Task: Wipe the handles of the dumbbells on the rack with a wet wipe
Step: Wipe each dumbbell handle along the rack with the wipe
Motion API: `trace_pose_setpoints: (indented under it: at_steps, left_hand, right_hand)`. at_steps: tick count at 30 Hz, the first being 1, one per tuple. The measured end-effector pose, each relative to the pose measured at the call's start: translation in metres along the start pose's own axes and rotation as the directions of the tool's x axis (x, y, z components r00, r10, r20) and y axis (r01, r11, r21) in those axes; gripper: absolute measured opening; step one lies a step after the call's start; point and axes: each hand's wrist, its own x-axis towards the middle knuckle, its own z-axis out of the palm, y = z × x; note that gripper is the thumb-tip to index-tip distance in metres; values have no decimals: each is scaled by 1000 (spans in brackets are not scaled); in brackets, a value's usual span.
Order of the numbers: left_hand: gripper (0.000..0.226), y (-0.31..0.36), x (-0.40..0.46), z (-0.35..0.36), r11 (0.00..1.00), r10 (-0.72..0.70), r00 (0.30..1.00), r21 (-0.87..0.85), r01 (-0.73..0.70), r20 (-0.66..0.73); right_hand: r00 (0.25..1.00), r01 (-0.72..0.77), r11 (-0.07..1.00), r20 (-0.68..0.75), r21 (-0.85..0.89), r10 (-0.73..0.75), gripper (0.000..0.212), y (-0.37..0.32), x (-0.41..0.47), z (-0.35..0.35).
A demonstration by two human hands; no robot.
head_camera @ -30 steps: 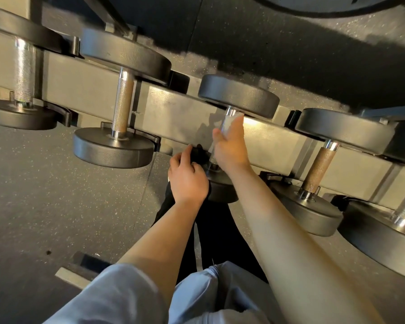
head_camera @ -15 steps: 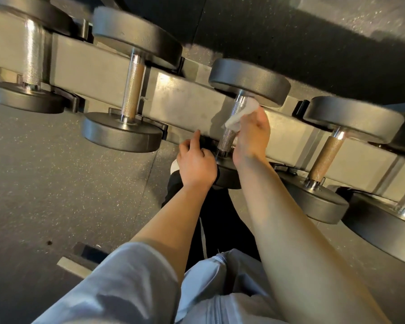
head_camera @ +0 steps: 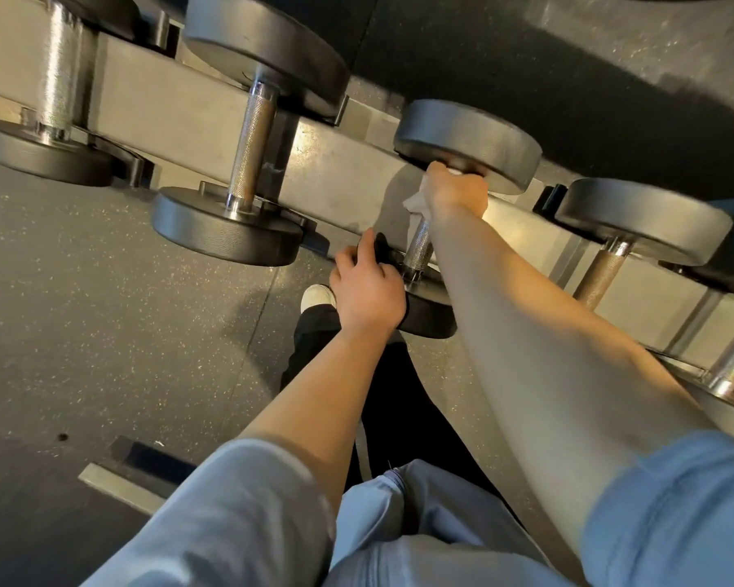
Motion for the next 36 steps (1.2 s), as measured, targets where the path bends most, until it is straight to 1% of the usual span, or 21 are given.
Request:
trace_pose_setpoints:
  at_steps: [2, 4, 5, 6, 7, 8, 10, 12, 14, 15, 16, 17, 19, 21, 23, 26, 28, 30, 33, 35, 36]
  left_hand:
    - [55, -1, 0, 0, 1000, -5, 1000, 1, 5, 2]
    - [54, -1, 1, 0, 1000, -5, 1000, 9, 5, -3]
    - [54, -1, 1, 0, 1000, -3, 1000, 14, 3, -4]
    - [54, -2, 1, 0, 1000, -4, 1000, 16, 4, -1]
    - [54, -2, 0, 0, 1000, -7, 1000, 16, 7, 4]
    - [54, -2, 0, 0, 1000, -10, 1000, 15, 10, 9]
    - [54, -1, 0, -1, 1000, -10, 1000, 16, 10, 12]
    - [54, 0, -1, -1, 1000, -10, 1000, 17, 9, 11]
    - [53, 1, -1, -1, 1000, -15, 1000, 10, 15, 11]
    - [53, 1, -1, -1, 1000, -18, 1000, 8, 18, 11]
    - [52, 1, -1, 0, 1000, -21, 1000, 8, 21, 7]
    - [52, 1, -2, 0, 1000, -22, 1000, 11, 22, 2]
    - [52, 2, -1, 0, 1000, -20, 1000, 14, 21, -4]
    - [52, 2, -1, 1, 1000, -19, 1000, 15, 18, 2]
    - [52, 1, 0, 0, 1000, -14, 1000, 16, 14, -4]
    - [51, 0, 1, -1, 1000, -6, 1000, 13, 6, -1]
    - [50, 0, 0, -1, 1000, 1, 1000, 7, -1, 9]
    - [50, 0, -1, -2, 1000, 2, 1000, 2, -2, 13]
    - [50, 0, 1, -1, 1000, -1, 1000, 9, 1, 14]
    - [49, 1, 1, -1, 1000, -2, 1000, 13, 2, 12]
    - [49, 1, 1, -1, 1000, 1, 1000, 14, -1, 9]
  right_hand:
    - [997, 46, 999, 66, 28, -47, 20, 6, -1, -8]
    - [985, 76, 997, 151, 31, -79, 53, 17, -1, -15]
    - [977, 113, 993, 186, -33, -105, 60, 22, -1, -18]
    - [972, 167, 976, 187, -142, -139, 56, 28, -2, -20]
    - [968, 223, 942, 170, -249, -184, 45, 31, -4, -24]
    - [964, 259, 918, 134, -301, -228, 33, 34, -6, -27]
    - [969, 241, 941, 14, -237, -245, 25, 40, -9, -37]
    - [971, 221, 974, -82, -53, -225, 27, 42, -11, -49]
    - [978, 202, 958, -87, 204, -188, 22, 44, -16, -55]
    - [980, 196, 941, -78, 277, -181, 16, 43, -18, -55]
    - [981, 191, 945, -69, 264, -179, 7, 43, -18, -51]
    - [984, 178, 962, -47, 207, -172, 8, 43, -19, -47]
    - [987, 159, 987, -12, 33, -158, 27, 44, -18, -34]
    - [975, 217, 975, -38, -49, -219, 20, 44, -20, -26]
    - [961, 271, 962, -64, 20, -269, 22, 43, -25, -28]
    - [971, 224, 907, -157, 357, -178, 21, 42, -37, -52]
    - [976, 196, 856, -175, 478, -126, 18, 42, -46, -69]
    - [977, 213, 841, -130, 498, -171, 17, 41, -50, -74]
    - [972, 230, 888, -47, 397, -231, 16, 29, -46, -52]
    - [981, 192, 909, -87, 371, -172, 18, 22, -36, -30]
    - [985, 163, 899, -125, 406, -122, 20, 20, -31, -20]
